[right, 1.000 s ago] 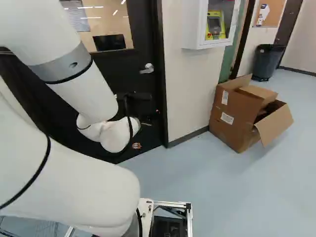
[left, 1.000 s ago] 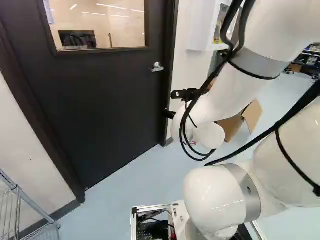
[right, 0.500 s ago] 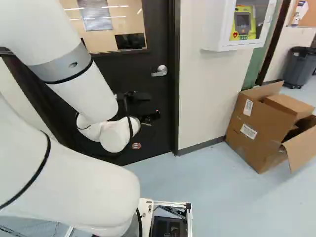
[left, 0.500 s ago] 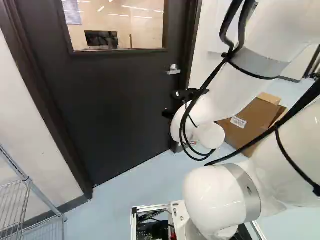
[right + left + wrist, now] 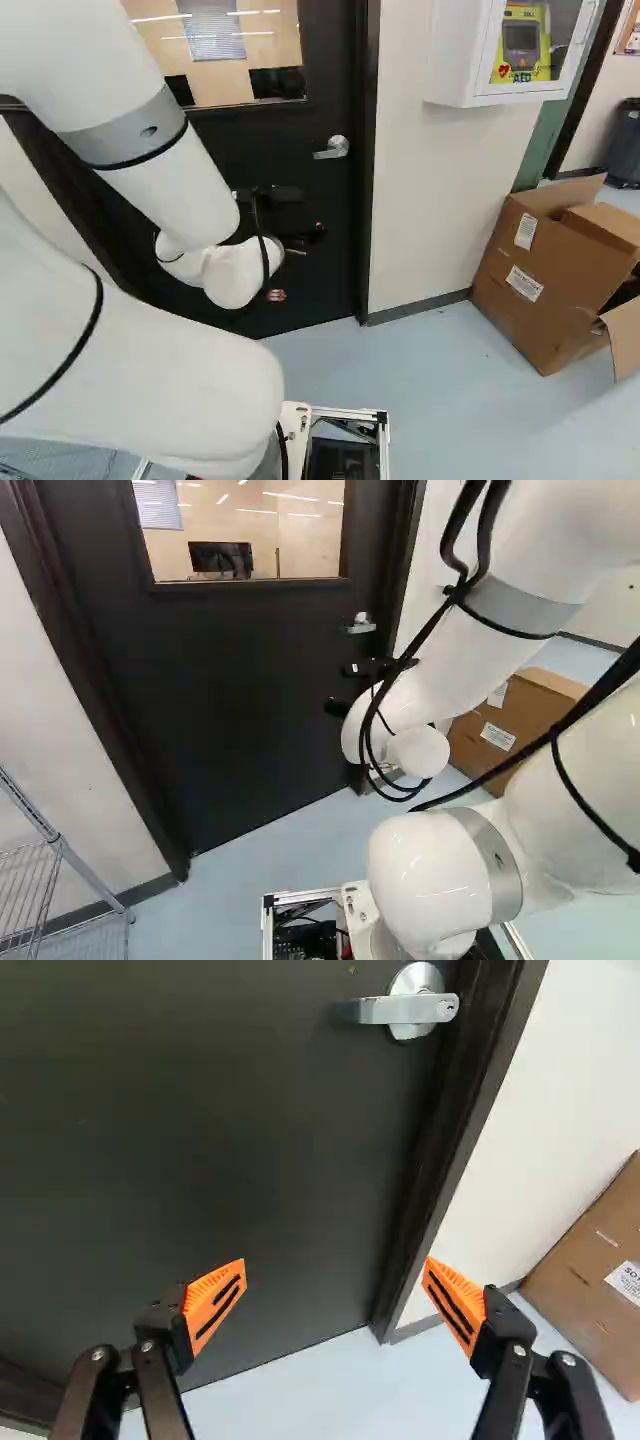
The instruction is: Open the door and move inside
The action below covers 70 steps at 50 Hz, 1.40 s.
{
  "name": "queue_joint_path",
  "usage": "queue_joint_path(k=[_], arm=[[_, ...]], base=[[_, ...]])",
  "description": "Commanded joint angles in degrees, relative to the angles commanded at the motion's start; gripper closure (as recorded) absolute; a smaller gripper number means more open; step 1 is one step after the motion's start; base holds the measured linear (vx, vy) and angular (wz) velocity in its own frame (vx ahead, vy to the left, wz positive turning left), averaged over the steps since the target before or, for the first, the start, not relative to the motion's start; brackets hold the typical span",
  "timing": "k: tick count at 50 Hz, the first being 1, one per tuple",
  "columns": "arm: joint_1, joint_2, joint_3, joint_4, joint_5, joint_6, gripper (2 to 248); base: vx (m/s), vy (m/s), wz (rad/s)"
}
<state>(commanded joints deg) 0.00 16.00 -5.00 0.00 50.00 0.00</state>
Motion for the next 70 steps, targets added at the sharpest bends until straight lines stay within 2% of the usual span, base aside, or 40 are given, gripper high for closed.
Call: queue_joint_path(k=[26,70], arm=[[-0.02,-0.05,-0.29,0.00,0.00,0.00,3],[-0.84,-2.51,-8.60,0.00,0.00,0.00,3]], base=[[-0.001,0.000,0.000],[0.000,0.000,0.000]])
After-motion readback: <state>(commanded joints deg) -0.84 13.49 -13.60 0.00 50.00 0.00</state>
